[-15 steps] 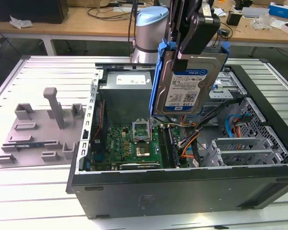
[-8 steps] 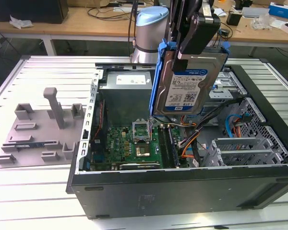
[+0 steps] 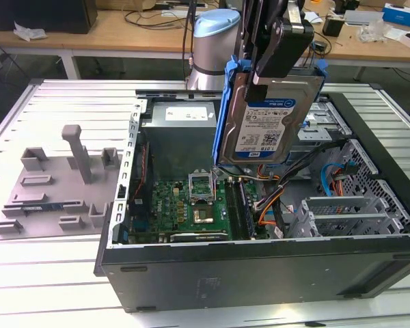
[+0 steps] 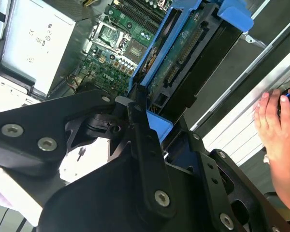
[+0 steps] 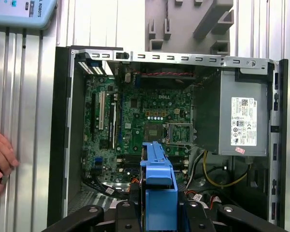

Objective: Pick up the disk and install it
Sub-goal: 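Insert the disk into the insertion slot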

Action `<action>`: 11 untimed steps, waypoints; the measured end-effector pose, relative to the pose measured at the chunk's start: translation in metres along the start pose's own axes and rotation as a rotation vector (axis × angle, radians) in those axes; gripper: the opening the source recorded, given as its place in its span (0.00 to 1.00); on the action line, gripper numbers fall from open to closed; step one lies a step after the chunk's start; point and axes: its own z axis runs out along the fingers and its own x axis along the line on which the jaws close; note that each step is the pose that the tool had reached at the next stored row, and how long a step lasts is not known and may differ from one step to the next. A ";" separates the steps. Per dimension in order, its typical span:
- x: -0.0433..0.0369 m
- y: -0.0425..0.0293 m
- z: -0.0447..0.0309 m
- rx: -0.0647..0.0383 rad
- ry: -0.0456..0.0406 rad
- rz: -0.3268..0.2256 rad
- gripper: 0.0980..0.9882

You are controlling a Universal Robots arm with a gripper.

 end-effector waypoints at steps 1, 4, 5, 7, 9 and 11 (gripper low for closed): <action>0.0000 0.0000 0.0000 0.000 -0.0001 0.000 0.30; -0.0008 0.0023 0.0002 0.058 0.0306 0.001 0.30; -0.0002 0.0030 0.0002 0.074 0.0321 0.001 0.30; 0.0036 0.0032 0.0001 0.074 0.0321 0.002 0.30; 0.0099 0.0035 0.0001 0.074 0.0320 0.002 0.30; 0.0158 0.0037 -0.0005 0.073 0.0321 0.003 0.30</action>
